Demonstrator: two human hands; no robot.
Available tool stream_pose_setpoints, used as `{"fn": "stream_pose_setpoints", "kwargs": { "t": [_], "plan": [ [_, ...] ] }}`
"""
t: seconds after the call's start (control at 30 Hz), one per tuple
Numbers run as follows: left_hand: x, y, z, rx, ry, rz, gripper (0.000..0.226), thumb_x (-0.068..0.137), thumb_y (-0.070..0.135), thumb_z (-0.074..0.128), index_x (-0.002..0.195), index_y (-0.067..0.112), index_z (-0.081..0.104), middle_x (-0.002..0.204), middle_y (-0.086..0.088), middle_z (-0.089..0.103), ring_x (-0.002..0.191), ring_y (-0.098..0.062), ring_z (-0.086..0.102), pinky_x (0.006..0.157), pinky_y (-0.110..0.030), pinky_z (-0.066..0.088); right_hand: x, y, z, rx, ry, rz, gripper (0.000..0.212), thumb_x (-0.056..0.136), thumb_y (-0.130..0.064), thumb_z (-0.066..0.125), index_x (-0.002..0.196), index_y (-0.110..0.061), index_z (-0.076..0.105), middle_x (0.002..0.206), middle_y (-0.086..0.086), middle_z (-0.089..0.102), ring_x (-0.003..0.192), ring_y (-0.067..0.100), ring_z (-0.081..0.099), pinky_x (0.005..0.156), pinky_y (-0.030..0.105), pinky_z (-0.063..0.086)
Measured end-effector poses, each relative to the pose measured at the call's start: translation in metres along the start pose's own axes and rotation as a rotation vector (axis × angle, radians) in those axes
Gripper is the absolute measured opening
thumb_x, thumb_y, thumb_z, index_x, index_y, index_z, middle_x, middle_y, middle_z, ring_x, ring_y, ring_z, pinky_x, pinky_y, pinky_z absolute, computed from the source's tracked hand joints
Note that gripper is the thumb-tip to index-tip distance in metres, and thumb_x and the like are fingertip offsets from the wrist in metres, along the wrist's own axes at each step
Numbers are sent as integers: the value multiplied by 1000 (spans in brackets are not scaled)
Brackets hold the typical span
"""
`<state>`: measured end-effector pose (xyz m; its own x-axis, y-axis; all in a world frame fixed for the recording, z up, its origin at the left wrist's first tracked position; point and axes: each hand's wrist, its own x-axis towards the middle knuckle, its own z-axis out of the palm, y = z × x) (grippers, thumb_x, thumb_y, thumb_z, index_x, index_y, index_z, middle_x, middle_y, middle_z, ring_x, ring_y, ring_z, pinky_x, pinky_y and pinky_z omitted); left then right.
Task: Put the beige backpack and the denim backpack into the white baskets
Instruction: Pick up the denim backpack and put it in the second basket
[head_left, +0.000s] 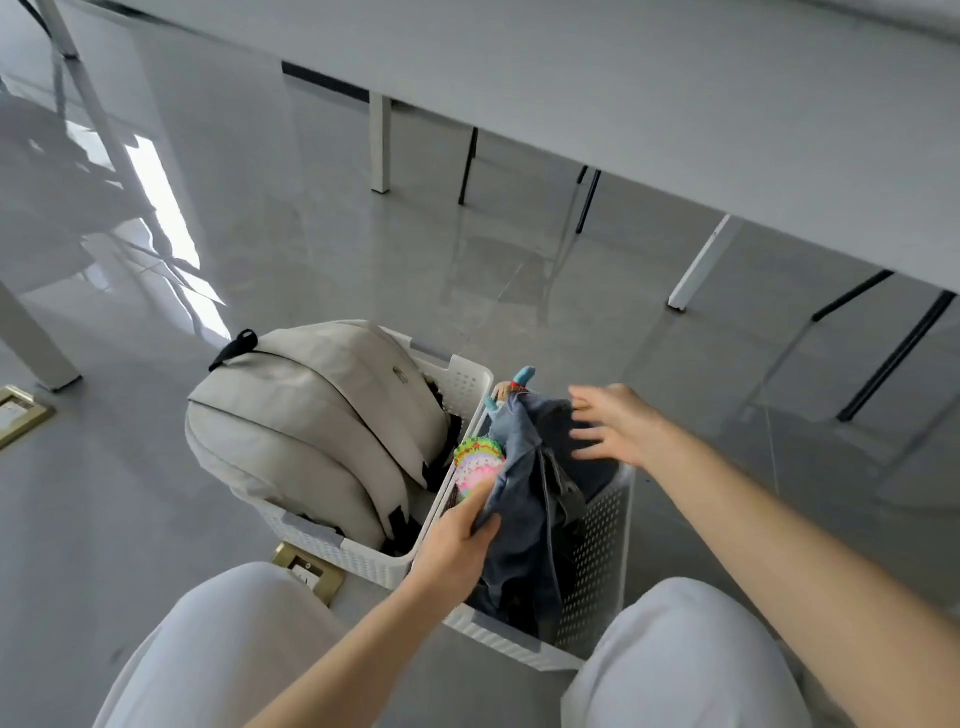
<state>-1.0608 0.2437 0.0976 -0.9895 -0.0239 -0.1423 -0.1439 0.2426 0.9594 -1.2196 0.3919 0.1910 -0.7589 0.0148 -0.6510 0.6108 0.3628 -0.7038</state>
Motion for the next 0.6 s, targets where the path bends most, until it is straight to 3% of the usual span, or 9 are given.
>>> {"fn": "stream_pose_setpoints", "kwargs": {
  "t": [0.1, 0.13, 0.17, 0.2, 0.27, 0.4, 0.5, 0.6],
  "plan": [
    [-5, 11, 8, 270, -89, 75, 54, 97, 23, 44, 142, 51, 33, 119, 7, 64, 98, -10, 58, 76, -17, 39, -5, -6, 15, -133, -99, 127, 55, 88, -50, 55, 112, 0, 57, 113, 19, 60, 108, 41, 59, 91, 57, 48],
    [-6, 14, 10, 353, -113, 150, 57, 99, 23, 42, 143, 55, 27, 116, 2, 66, 92, -14, 60, 72, -24, 41, -4, -6, 17, -177, -106, 167, 60, 84, -57, 56, 108, -2, 61, 108, 19, 65, 104, 39, 63, 93, 59, 48],
    [-9, 15, 11, 424, -139, 236, 58, 99, 24, 40, 143, 57, 23, 117, -2, 67, 95, -20, 62, 84, -31, 46, -1, -4, 19, -218, -108, 203, 66, 80, -62, 57, 112, -4, 64, 109, 20, 67, 103, 38, 65, 95, 58, 48],
    [-11, 16, 11, 492, -173, 319, 58, 98, 25, 39, 144, 57, 20, 122, -2, 65, 102, -25, 61, 84, -36, 48, 0, -2, 19, -258, -96, 231, 70, 78, -63, 59, 118, -6, 64, 116, 21, 66, 107, 37, 64, 97, 55, 48],
    [-14, 17, 10, 617, -246, 424, 59, 96, 28, 36, 147, 52, 19, 124, 1, 63, 109, -27, 58, 84, -41, 49, 5, 7, 16, -317, -20, 230, 67, 80, -50, 66, 126, -4, 57, 124, 20, 62, 112, 38, 61, 99, 51, 46],
    [-20, 18, 4, 706, -256, 542, 60, 95, 25, 30, 149, 48, 17, 118, 2, 61, 104, -24, 56, 81, -40, 49, 5, 19, 10, -189, 128, 133, 36, 78, -5, 67, 109, 6, 54, 90, 23, 66, 86, 38, 67, 89, 56, 52],
    [-21, 20, -6, 640, -181, 552, 65, 94, 22, 35, 148, 51, 13, 132, 11, 56, 113, -20, 57, 81, -35, 51, -10, 1, -2, -1, 149, 63, 20, 74, -3, 64, 93, 1, 58, 78, 19, 62, 68, 31, 61, 73, 41, 54],
    [-21, 31, -9, 626, -131, 494, 82, 95, 15, 42, 145, 56, -9, 143, 13, 51, 104, -26, 62, 73, -35, 51, -24, -20, -16, 160, 226, -24, 29, 63, -8, 73, 90, -2, 66, 91, 18, 68, 79, 32, 66, 77, 38, 53]
  ]
}}
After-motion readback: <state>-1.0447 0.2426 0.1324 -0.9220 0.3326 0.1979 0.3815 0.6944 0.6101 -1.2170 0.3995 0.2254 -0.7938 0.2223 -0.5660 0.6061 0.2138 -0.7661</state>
